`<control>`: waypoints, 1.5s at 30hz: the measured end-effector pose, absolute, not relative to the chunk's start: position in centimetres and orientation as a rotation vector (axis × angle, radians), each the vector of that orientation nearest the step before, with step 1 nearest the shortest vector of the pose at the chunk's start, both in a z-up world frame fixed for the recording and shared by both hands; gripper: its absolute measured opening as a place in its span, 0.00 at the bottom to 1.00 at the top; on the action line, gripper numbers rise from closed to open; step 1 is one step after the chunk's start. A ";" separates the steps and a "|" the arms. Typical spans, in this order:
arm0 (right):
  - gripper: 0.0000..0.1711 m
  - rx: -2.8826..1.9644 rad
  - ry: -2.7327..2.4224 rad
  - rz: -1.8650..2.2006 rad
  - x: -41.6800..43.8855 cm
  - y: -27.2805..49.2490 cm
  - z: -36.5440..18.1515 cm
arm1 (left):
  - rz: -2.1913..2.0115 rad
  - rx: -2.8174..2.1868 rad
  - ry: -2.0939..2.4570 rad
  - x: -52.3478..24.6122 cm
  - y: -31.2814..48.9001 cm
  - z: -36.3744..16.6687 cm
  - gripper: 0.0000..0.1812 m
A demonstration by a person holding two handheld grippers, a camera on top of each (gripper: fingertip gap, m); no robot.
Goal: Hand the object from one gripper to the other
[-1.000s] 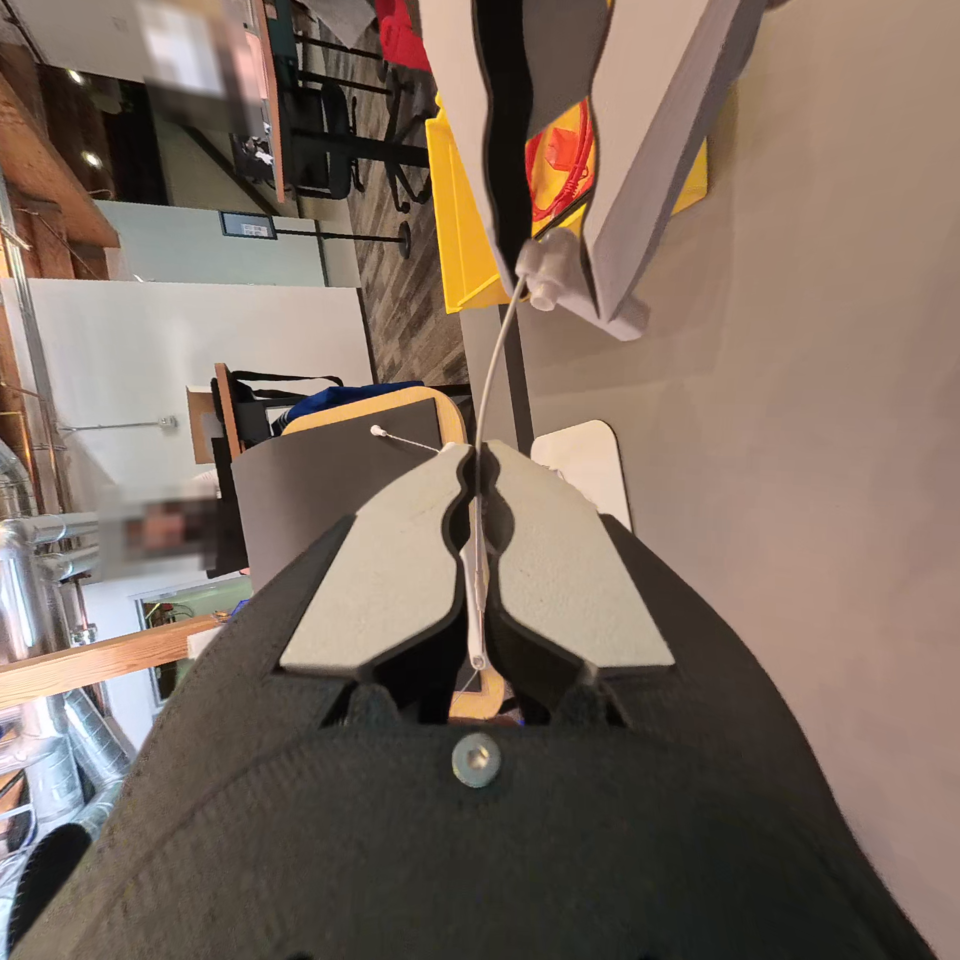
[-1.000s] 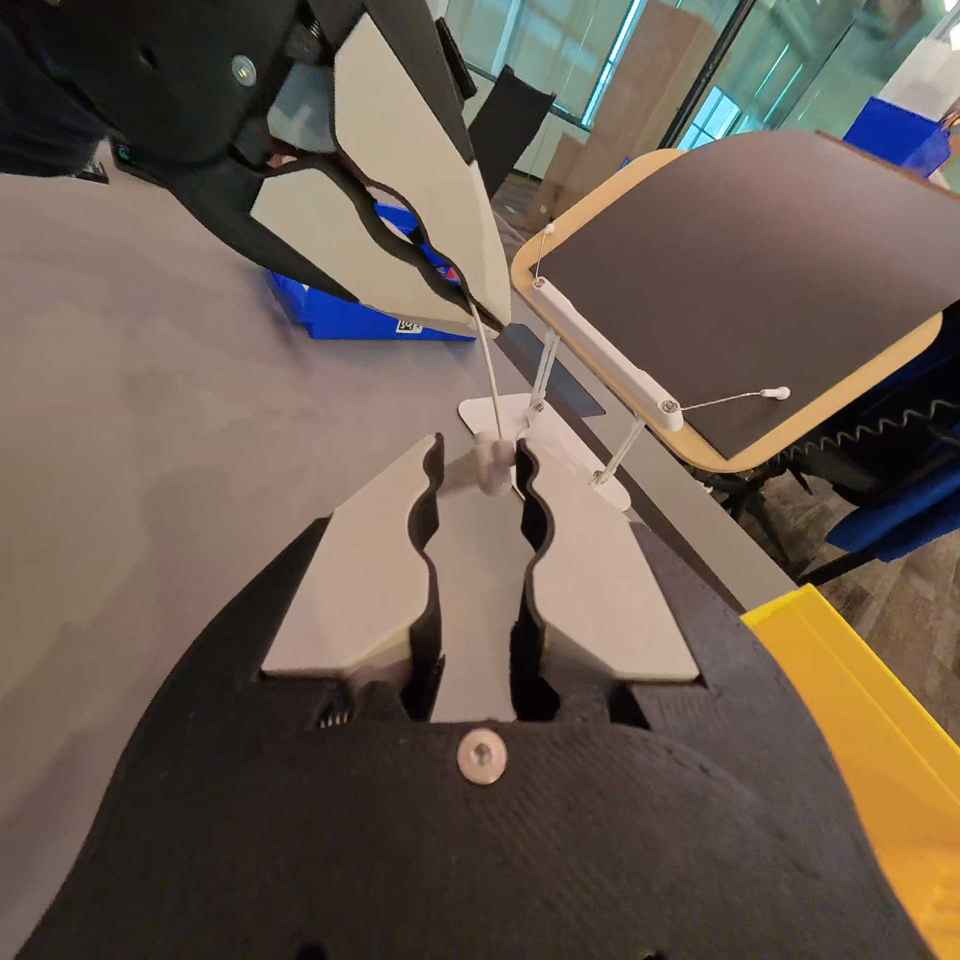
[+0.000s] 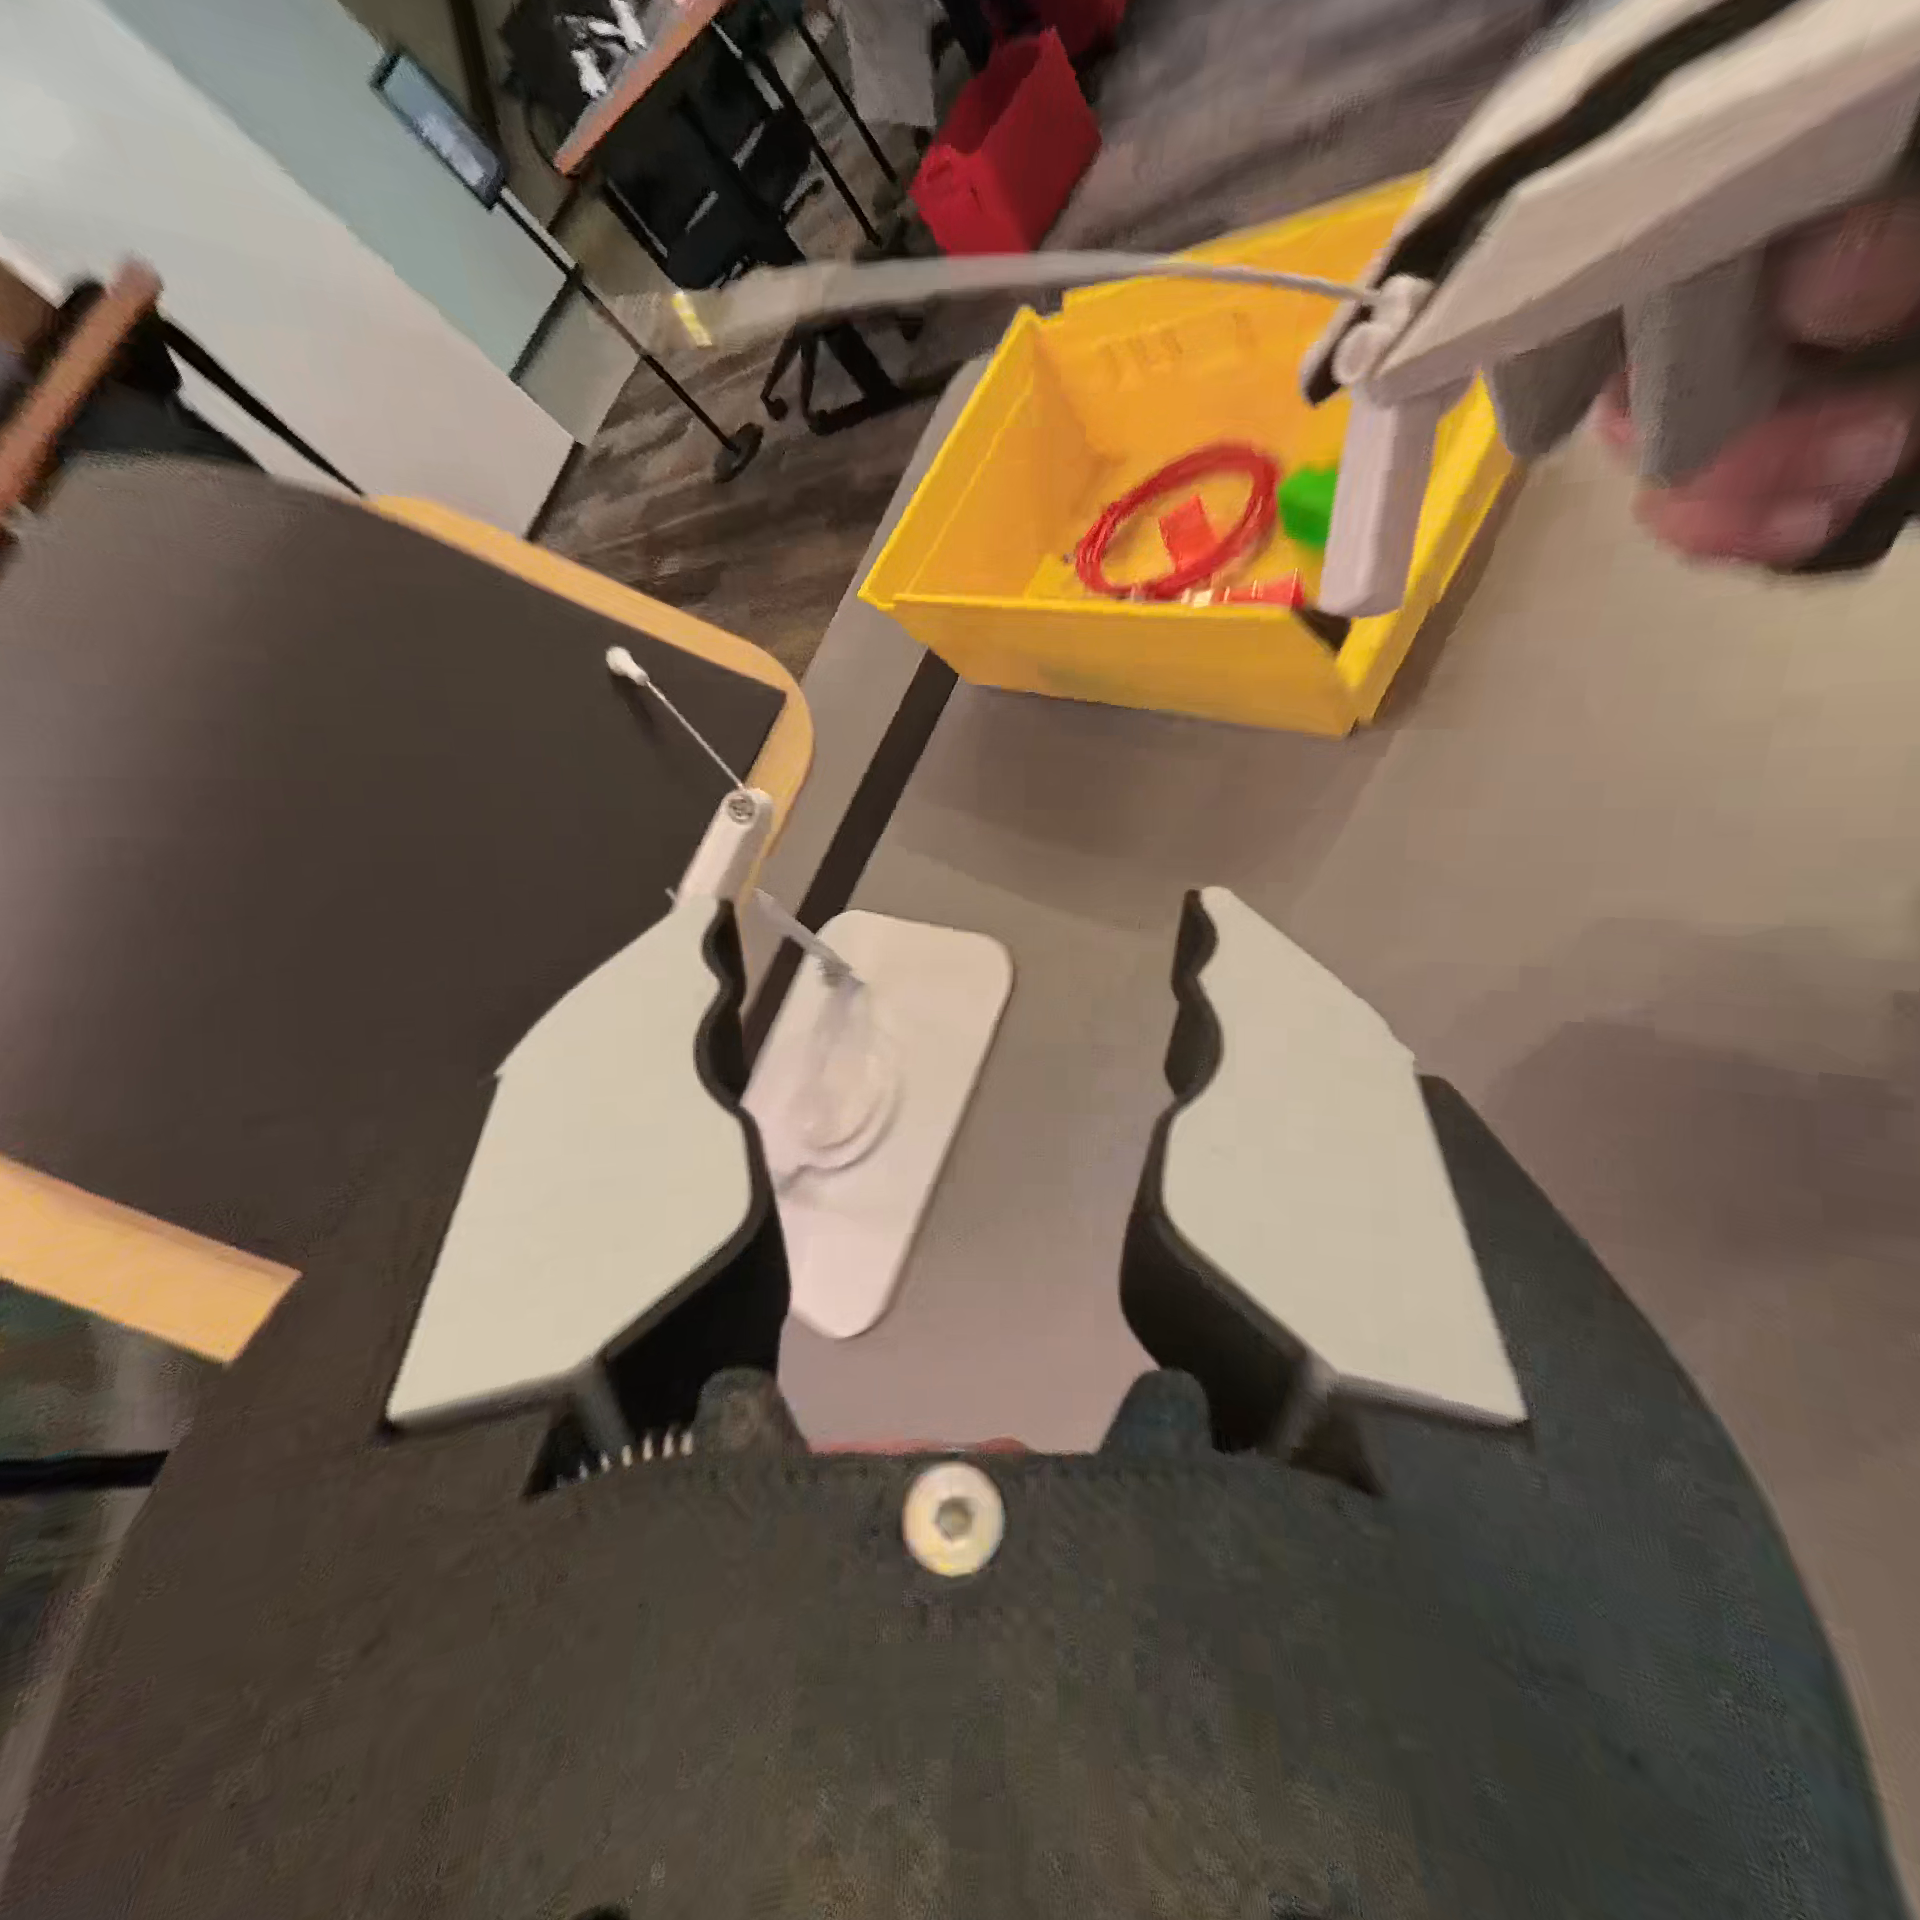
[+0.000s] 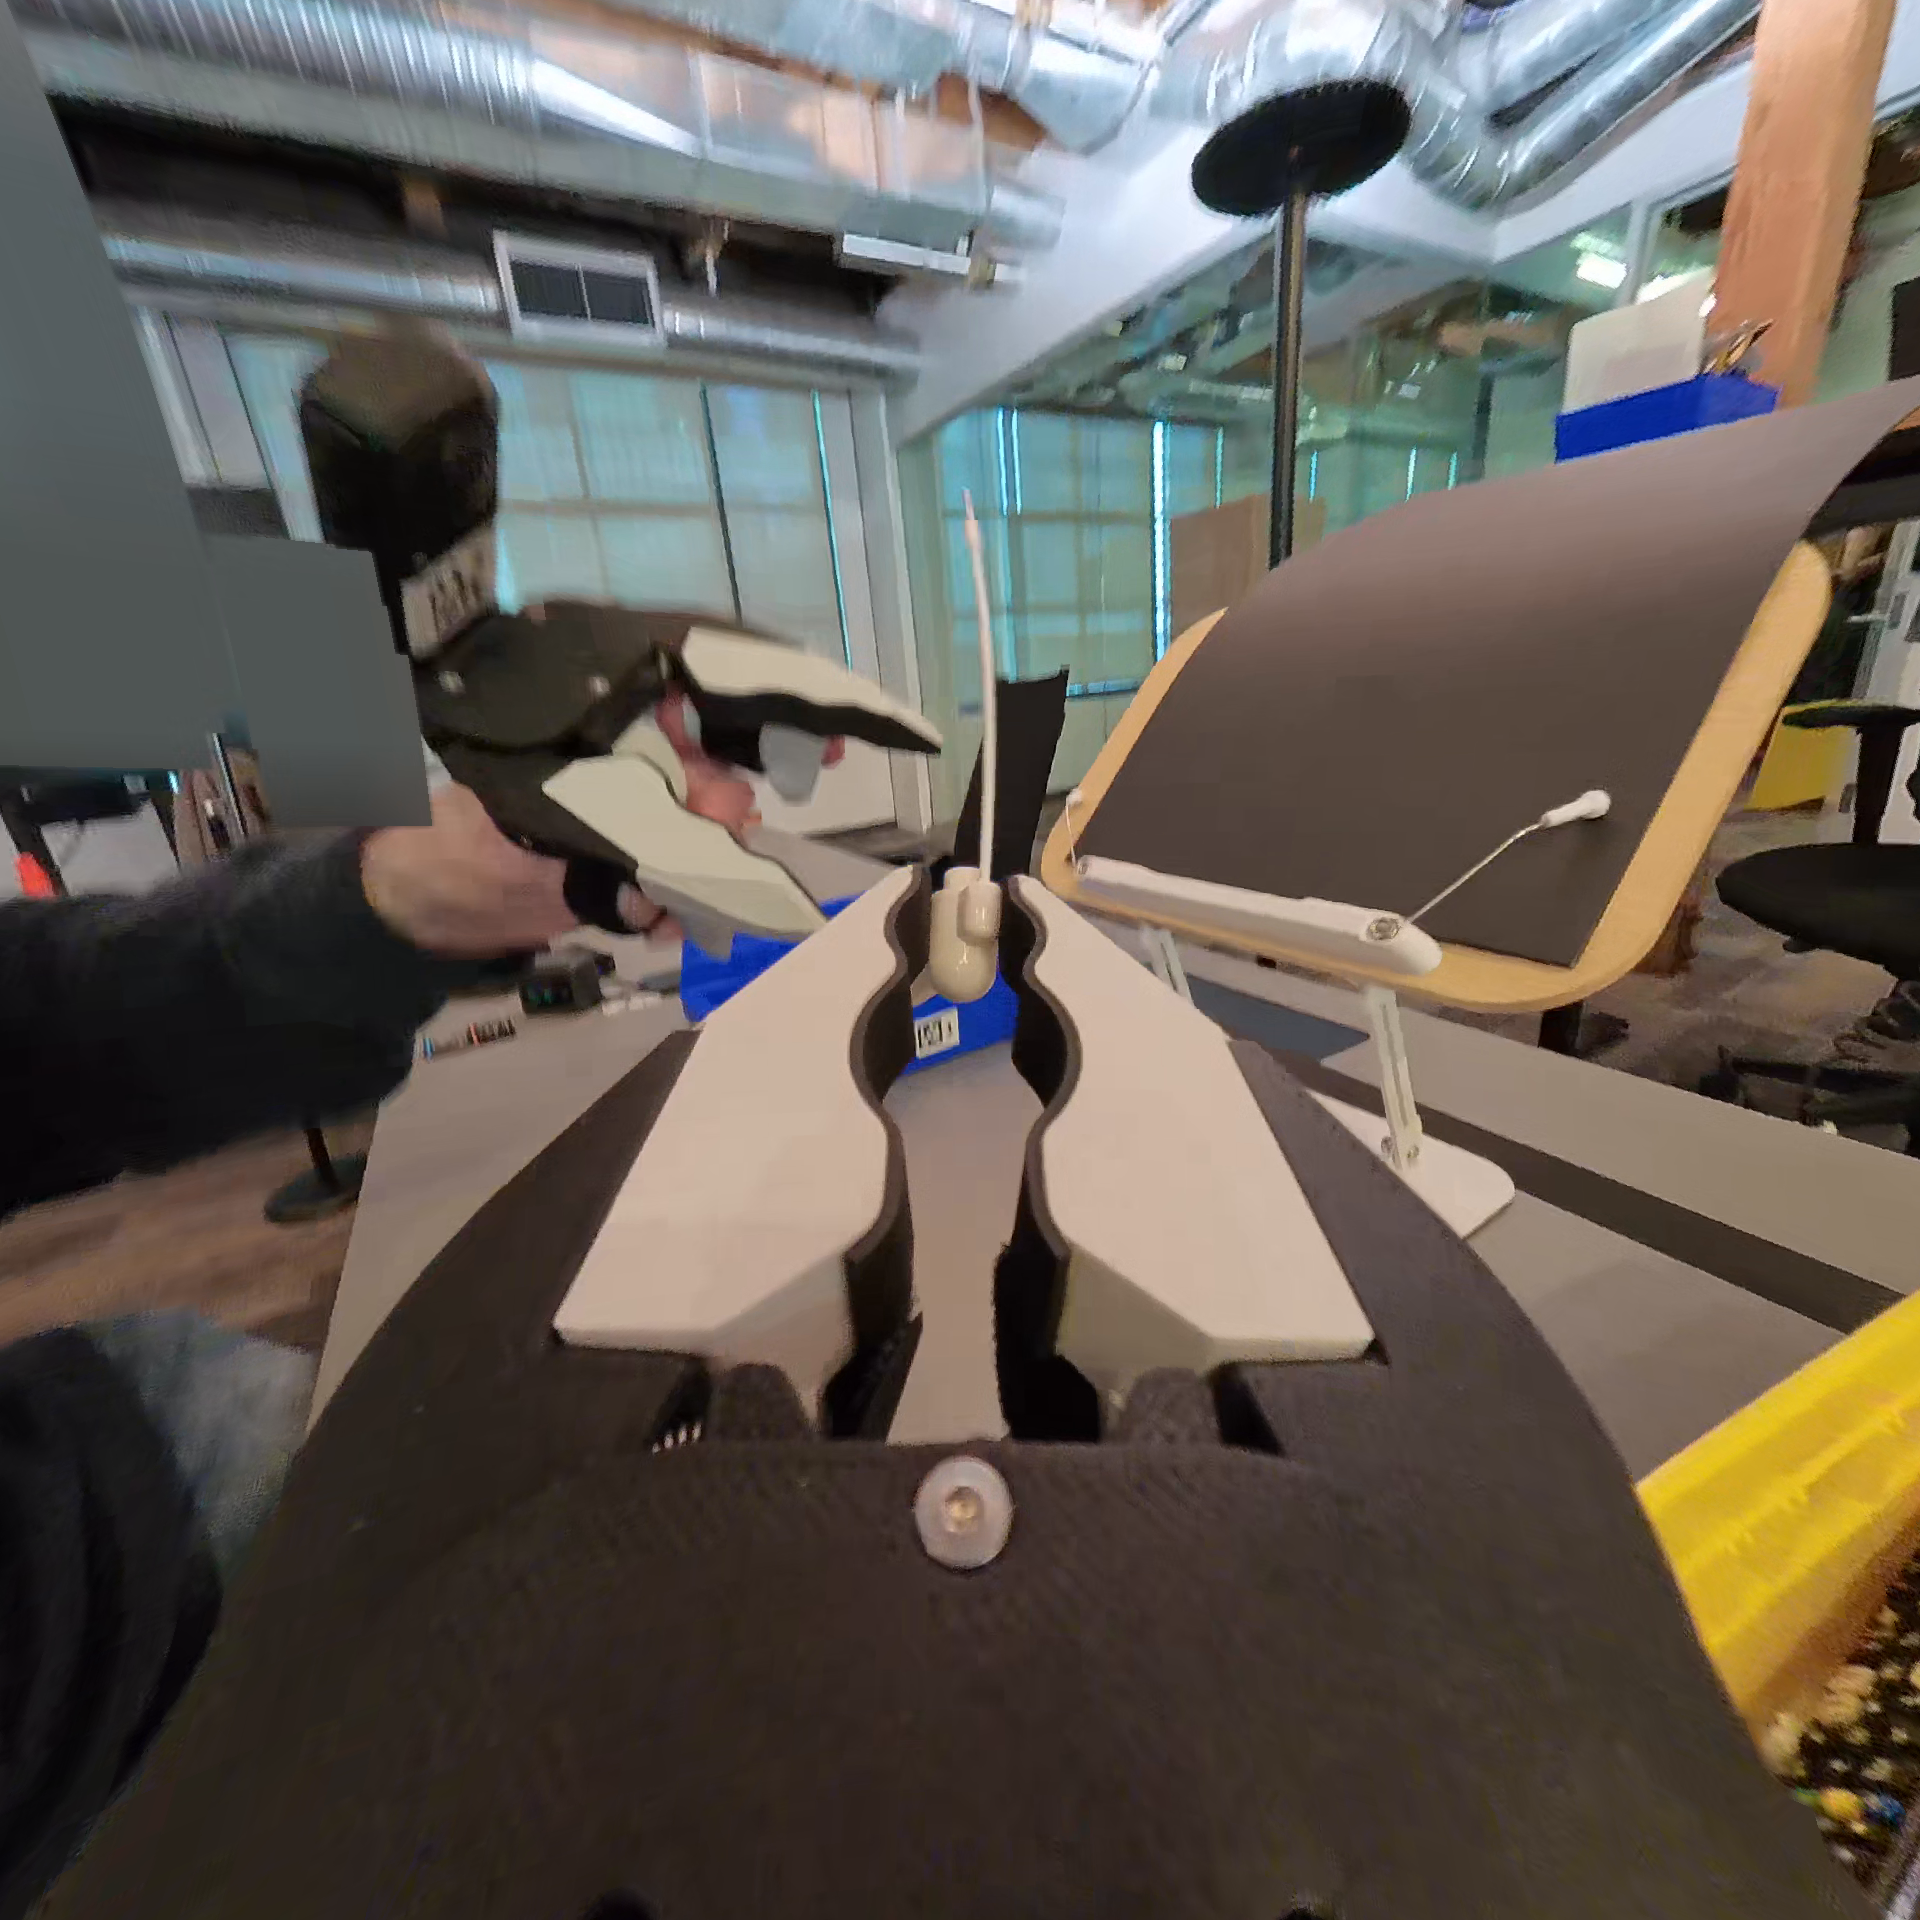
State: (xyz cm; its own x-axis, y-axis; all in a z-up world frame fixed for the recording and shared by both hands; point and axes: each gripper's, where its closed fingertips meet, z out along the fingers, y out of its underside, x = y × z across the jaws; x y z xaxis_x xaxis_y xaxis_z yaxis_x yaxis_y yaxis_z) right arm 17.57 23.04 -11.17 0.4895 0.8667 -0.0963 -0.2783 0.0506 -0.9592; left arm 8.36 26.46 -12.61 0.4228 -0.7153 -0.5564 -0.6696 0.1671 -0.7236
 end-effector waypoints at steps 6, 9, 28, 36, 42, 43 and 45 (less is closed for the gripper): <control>0.06 -1.115 -0.546 1.072 16.9 22.4 -10.3 | -0.729 -1.655 1.008 10.8 24.6 -15.6 0.40; 0.06 -1.080 -0.529 1.123 16.1 22.0 -10.3 | -0.976 -1.571 0.974 13.6 22.6 -15.2 0.34; 0.06 -1.021 -0.465 1.262 15.0 21.1 -11.7 | -1.399 -1.339 0.733 15.8 20.1 -13.0 0.07; 0.08 -1.163 -0.493 1.053 16.3 22.0 -12.2 | -0.819 -1.394 0.880 14.0 22.0 -13.2 0.07; 0.11 -1.250 -0.531 0.923 15.3 22.7 -12.0 | -0.416 -1.363 0.964 13.7 22.6 -13.4 0.07; 0.10 -1.255 -0.530 0.919 15.3 22.8 -11.9 | -0.356 -1.354 0.971 13.6 22.7 -13.4 0.07; 0.11 -1.282 -0.529 0.914 15.2 23.1 -12.1 | -0.232 -1.325 1.023 13.6 22.7 -13.6 0.07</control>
